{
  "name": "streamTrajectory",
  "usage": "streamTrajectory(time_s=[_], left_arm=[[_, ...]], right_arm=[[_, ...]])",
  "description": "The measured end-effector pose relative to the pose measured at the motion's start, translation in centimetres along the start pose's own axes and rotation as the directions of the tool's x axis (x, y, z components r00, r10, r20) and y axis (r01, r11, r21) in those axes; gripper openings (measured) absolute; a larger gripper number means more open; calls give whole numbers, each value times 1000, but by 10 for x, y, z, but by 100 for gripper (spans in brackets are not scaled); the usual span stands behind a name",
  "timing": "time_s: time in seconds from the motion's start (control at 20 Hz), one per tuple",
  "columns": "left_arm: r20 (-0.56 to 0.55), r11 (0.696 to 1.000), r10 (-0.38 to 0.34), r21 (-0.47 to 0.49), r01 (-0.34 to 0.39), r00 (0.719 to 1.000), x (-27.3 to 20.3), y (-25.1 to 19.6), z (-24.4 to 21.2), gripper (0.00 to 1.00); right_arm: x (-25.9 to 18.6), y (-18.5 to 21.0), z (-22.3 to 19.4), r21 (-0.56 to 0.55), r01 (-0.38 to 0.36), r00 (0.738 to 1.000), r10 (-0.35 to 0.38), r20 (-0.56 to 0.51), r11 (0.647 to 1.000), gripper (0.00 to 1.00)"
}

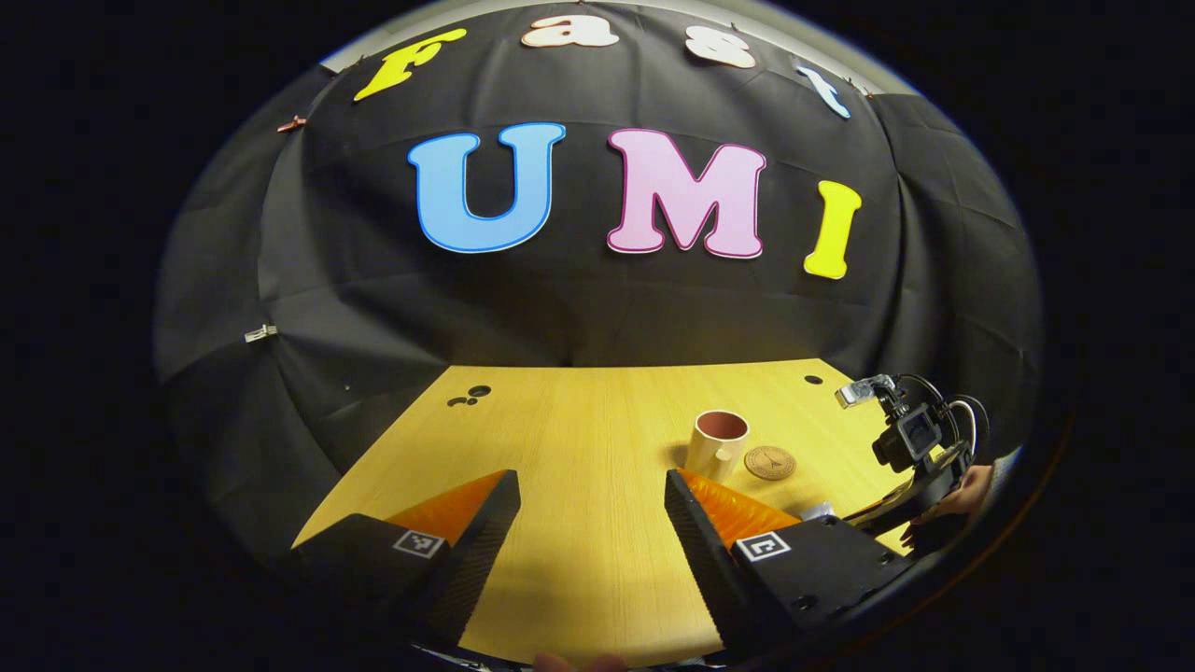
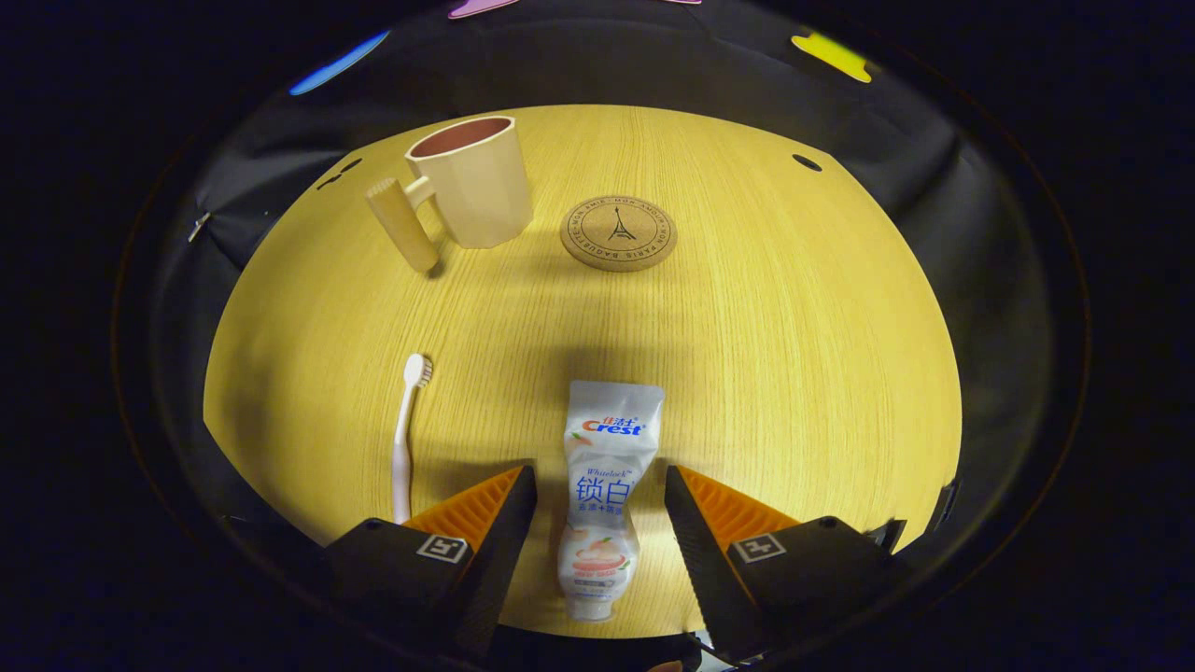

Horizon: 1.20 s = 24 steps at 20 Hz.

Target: Put the toothbrush and toothpaste on the desktop into the cup, then pick up the cup and place it on the coaster on the desktop.

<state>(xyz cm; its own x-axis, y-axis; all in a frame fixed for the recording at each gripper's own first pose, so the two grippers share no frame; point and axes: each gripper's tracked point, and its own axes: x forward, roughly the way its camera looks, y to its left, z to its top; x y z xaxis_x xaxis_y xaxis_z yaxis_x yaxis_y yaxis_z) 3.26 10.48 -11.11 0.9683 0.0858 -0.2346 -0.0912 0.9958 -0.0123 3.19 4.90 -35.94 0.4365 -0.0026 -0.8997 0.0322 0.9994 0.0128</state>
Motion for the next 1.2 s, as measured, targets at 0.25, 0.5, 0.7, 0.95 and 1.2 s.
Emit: streamTrajectory(time_s=[0.25,0.5,0.7,0.95,1.2], left_arm=[[-57,1000,4,18,-3,998,-2,-10,-23,97],[-125,999,0,38,5,992,-10,-30,-48,97],[-153,998,-15,64,25,988,-14,-53,-59,97],[-235,995,-43,72,62,971,-7,-83,-90,95],[-339,994,-65,66,93,939,13,-120,-127,95]], right_arm=[[5,1,0,23,-20,1000,20,-15,1000,58],[1,-3,-3,15,-38,999,38,1,999,37],[-3,-1,-4,74,-115,993,113,36,991,28],[-34,-6,11,107,-243,952,216,218,964,28],[-77,-22,28,74,-331,894,288,343,941,28]])
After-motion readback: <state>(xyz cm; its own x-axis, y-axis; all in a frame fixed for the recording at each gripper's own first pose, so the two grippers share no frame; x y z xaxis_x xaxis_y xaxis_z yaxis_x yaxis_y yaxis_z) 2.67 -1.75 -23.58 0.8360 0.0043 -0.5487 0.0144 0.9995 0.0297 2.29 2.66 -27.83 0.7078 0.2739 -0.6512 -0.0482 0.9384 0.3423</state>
